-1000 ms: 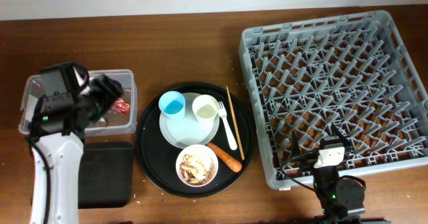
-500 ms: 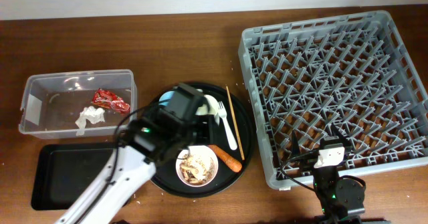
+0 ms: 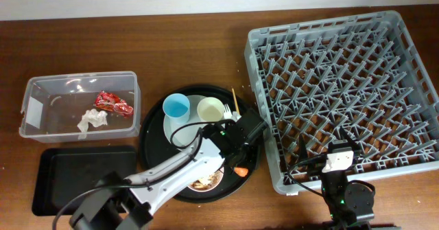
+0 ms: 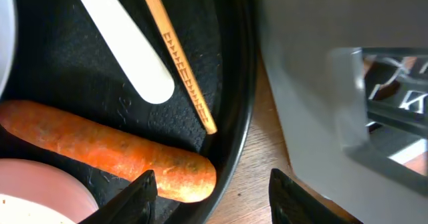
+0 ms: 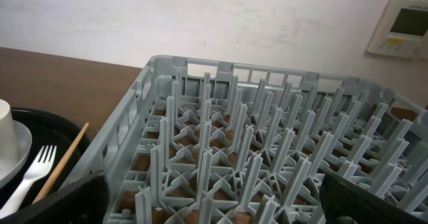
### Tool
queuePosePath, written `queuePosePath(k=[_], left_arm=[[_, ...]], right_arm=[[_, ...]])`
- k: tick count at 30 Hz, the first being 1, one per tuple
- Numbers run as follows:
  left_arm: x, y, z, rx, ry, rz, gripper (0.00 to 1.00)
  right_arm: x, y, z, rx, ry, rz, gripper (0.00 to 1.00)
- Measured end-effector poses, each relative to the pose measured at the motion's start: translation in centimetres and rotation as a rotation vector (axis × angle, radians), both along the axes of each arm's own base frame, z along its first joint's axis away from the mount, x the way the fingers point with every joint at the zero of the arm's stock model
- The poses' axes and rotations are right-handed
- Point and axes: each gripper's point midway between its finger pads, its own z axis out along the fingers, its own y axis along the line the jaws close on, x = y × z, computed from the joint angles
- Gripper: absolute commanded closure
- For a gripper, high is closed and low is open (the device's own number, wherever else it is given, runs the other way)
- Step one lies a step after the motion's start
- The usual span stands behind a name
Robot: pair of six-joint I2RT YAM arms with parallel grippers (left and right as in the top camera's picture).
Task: Sort waste into correct bins and load items into the dishwasher rack
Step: 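Reach the left gripper to the carrot and grasp it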
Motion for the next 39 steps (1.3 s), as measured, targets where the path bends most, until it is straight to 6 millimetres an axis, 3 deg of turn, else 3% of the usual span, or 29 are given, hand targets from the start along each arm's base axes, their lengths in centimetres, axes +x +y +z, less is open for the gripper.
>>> queuePosePath(k=[7,15,20,29,30,31,32,33,35,39], left_arm=[[-0.3,0.4,-0.4,0.012,0.042,0.087,0.53],[-2.2,2.8,-1.1,0.101,0.157,0.240,0.52],[-2.2,2.9,-1.1,0.101,0.171,0.315,0.52],[-1.7,5.8,-1.5,0.225,0.110,0.384,0.52],[-1.6,5.9,-1.5,0.229,0.105,0.385,0.46],[-1.5,5.8,-1.5,0.224,0.101,0.386,0.16],[-1.4,5.6,-1.5,0.218,0.096,0.388,0.07],[-1.3,5.6,-1.5,0.214,0.093,0.389,0.07],[-1.3,5.5,-1.5,0.211,0.094,0.395,0.30],[-1.6,6.2,-1.7,0.238,0.101,0.401,0.34]], right_arm=[[0.0,0.0,0.0,0.000,0.000,0.000,0.01],[0.0,0.0,0.0,0.000,0.000,0.000,0.01],[0.0,0.0,0.0,0.000,0.000,0.000,0.01],[0.0,0.0,0.0,0.000,0.000,0.000,0.01],[0.0,0.0,0.0,-0.001,0.000,0.000,0.01],[0.0,0.0,0.0,-0.001,0.000,0.000,0.01],[0.0,0.0,0.0,0.000,0.000,0.000,0.01],[0.0,0.0,0.0,0.000,0.000,0.000,0.01],[0.0,0.0,0.0,0.000,0.000,0.000,0.01],[0.0,0.0,0.0,-0.001,0.000,0.000,0.01]])
